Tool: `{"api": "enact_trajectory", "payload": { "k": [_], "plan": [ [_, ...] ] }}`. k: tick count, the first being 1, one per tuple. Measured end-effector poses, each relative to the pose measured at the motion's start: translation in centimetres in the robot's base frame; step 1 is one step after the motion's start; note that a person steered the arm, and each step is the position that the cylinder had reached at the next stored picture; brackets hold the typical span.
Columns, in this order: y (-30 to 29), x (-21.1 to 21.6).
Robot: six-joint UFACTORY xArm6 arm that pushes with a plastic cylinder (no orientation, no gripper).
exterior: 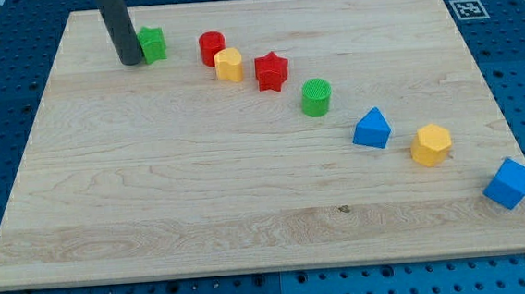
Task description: Point your arm at blue cube
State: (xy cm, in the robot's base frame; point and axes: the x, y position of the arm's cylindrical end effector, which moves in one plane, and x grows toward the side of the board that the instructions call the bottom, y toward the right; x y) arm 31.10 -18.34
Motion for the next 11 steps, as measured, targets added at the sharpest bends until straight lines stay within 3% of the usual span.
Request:
{"api": "enact_trajectory", "payload": {
  "k": [1,2,4,6,8,9,10,11],
  "plan": [
    [0.0,0.0],
    [0.0,2.6],
    [3.9,14.1],
    [21.5,19.1],
    [36.4,28.4],
    [43.9,30.1],
    [48.4,27.5],
    [48.6,22.2]
  ]
}}
